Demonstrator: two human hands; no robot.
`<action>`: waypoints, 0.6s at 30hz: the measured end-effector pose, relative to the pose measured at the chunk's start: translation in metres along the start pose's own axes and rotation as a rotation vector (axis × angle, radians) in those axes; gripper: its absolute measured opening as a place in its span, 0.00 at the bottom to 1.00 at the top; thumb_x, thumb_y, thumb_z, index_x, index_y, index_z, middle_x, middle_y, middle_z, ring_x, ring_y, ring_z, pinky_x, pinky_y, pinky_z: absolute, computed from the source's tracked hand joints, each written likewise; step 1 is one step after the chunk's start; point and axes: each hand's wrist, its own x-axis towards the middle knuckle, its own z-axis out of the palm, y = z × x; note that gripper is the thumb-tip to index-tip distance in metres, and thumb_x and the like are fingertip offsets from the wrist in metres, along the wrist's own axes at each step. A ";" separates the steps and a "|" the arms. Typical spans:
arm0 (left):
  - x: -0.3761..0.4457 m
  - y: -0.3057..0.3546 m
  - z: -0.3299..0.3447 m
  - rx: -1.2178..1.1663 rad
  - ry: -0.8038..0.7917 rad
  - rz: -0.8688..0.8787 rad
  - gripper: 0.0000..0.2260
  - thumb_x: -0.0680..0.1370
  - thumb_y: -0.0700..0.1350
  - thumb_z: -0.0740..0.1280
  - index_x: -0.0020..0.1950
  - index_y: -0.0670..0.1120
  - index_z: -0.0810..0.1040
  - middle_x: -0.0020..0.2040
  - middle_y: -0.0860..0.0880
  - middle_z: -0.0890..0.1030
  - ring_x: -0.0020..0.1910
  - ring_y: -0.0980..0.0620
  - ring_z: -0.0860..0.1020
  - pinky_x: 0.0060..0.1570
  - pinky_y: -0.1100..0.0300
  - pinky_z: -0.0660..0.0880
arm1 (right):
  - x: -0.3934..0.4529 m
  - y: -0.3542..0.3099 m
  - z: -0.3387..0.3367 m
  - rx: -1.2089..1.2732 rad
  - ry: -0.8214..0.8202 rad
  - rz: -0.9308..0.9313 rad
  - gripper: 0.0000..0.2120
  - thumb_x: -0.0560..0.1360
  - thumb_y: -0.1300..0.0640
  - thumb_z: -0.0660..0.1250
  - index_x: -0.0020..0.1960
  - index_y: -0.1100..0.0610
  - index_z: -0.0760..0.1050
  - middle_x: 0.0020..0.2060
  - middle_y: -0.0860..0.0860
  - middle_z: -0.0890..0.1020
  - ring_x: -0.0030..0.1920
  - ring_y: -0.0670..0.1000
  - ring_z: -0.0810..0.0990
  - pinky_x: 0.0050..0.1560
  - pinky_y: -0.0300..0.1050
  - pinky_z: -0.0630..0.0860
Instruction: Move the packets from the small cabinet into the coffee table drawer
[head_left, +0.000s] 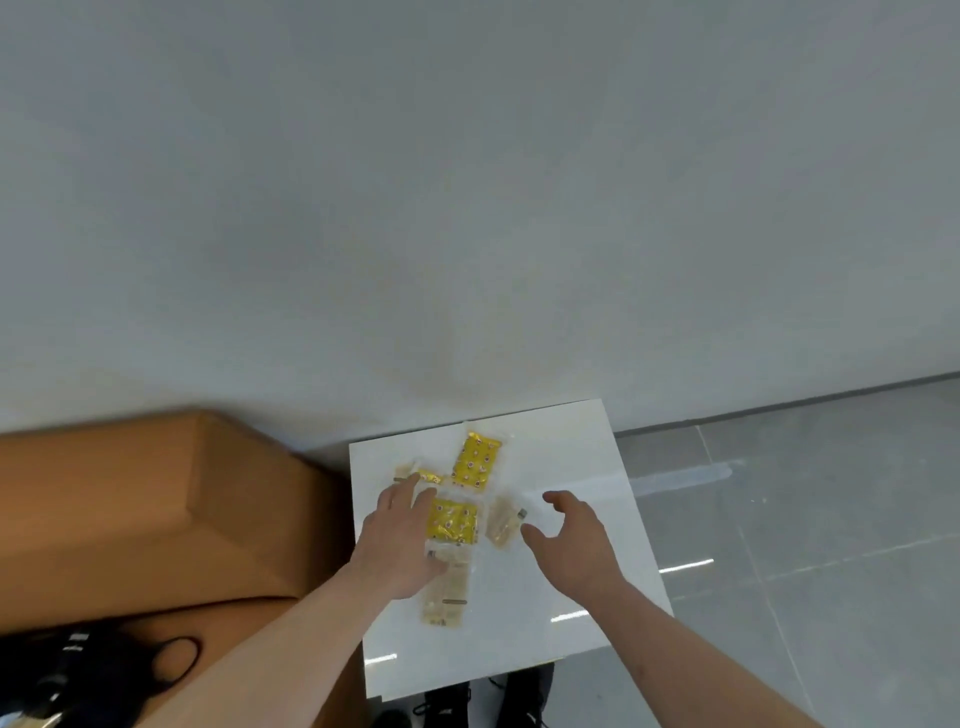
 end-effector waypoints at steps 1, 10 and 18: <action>0.016 -0.004 0.008 -0.041 0.042 -0.030 0.45 0.72 0.63 0.71 0.81 0.51 0.51 0.82 0.48 0.46 0.80 0.44 0.48 0.74 0.47 0.63 | 0.020 0.000 0.010 0.013 0.017 0.010 0.28 0.77 0.47 0.70 0.74 0.51 0.67 0.69 0.51 0.73 0.68 0.52 0.74 0.65 0.46 0.71; 0.075 -0.016 0.050 -0.314 0.287 -0.379 0.54 0.64 0.65 0.78 0.78 0.48 0.52 0.72 0.44 0.62 0.71 0.42 0.64 0.65 0.48 0.71 | 0.117 -0.011 0.079 -0.094 0.120 0.136 0.40 0.71 0.33 0.70 0.74 0.55 0.66 0.67 0.54 0.71 0.69 0.58 0.69 0.65 0.57 0.72; 0.081 -0.018 0.051 -0.670 0.186 -0.427 0.28 0.65 0.52 0.82 0.54 0.49 0.68 0.47 0.51 0.79 0.45 0.49 0.80 0.40 0.55 0.77 | 0.146 -0.007 0.085 -0.173 0.148 0.193 0.14 0.73 0.40 0.70 0.53 0.47 0.78 0.57 0.51 0.74 0.61 0.57 0.72 0.59 0.53 0.68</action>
